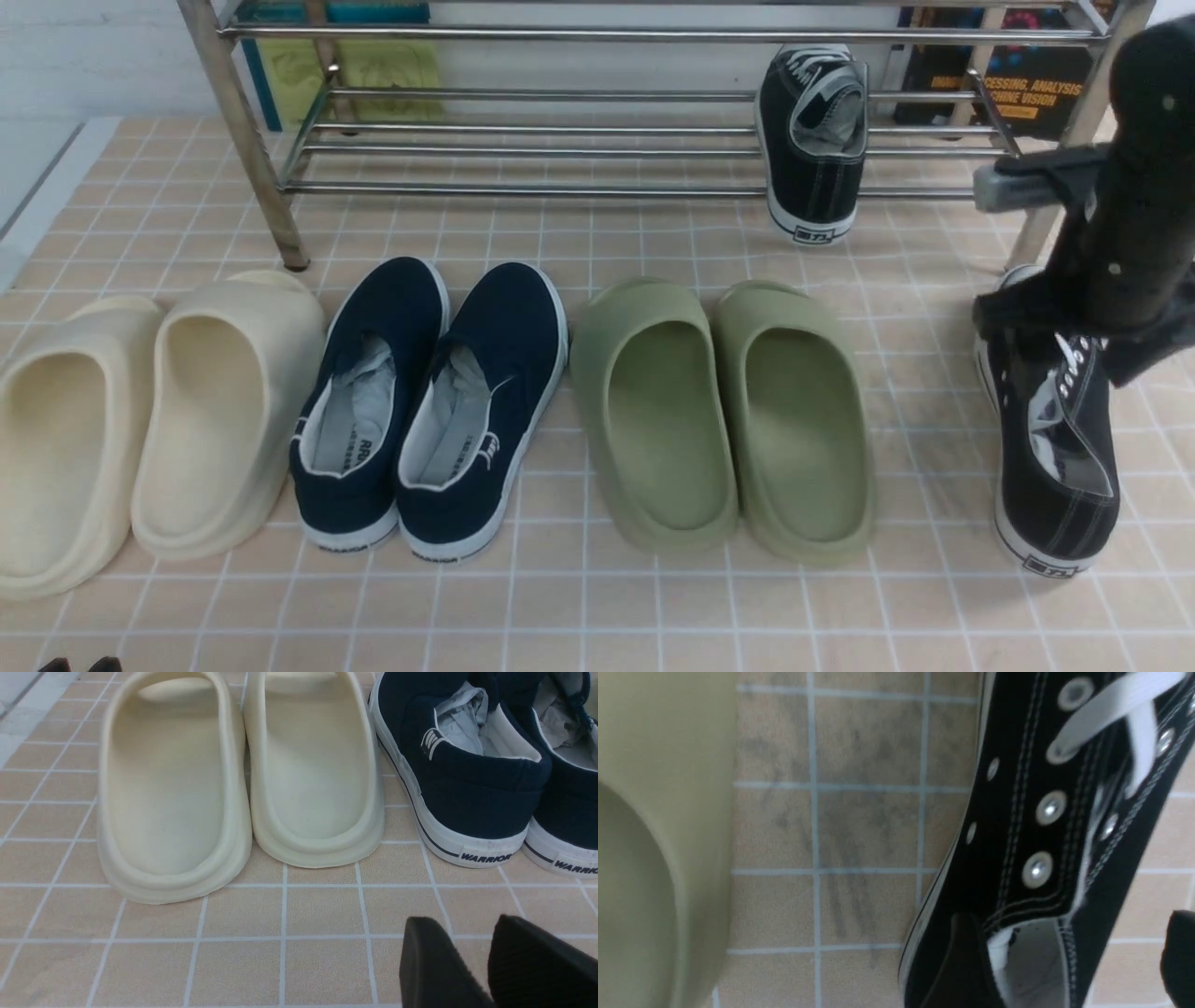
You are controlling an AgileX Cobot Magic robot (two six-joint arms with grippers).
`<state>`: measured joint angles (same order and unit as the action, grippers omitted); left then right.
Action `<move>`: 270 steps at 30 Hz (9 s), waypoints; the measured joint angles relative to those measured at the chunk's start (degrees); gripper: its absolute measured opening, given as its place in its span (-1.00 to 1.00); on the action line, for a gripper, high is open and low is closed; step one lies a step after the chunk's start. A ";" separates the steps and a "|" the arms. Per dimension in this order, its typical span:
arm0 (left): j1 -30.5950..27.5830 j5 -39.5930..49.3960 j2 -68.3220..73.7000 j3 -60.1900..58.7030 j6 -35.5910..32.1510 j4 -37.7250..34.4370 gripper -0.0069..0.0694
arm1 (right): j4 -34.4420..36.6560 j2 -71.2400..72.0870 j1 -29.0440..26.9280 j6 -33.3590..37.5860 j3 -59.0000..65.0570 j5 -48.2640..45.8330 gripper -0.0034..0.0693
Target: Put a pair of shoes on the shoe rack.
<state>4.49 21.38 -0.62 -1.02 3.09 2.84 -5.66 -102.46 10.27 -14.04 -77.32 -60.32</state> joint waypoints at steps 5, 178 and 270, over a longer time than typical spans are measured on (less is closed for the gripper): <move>0.00 0.00 0.00 0.00 0.00 0.00 -0.19 | -0.19 -0.58 0.00 -3.88 9.47 11.15 0.41; -0.02 0.00 0.00 0.00 0.00 0.00 -0.19 | -15.66 92.34 -1.58 3.17 78.76 86.92 -0.87; -0.31 0.00 0.00 0.00 0.00 0.00 -0.19 | 13.33 103.02 -10.77 12.77 78.21 37.61 -0.87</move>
<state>4.18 21.38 -0.62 -1.02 3.09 2.84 7.67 0.56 -0.50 -1.27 0.89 -22.71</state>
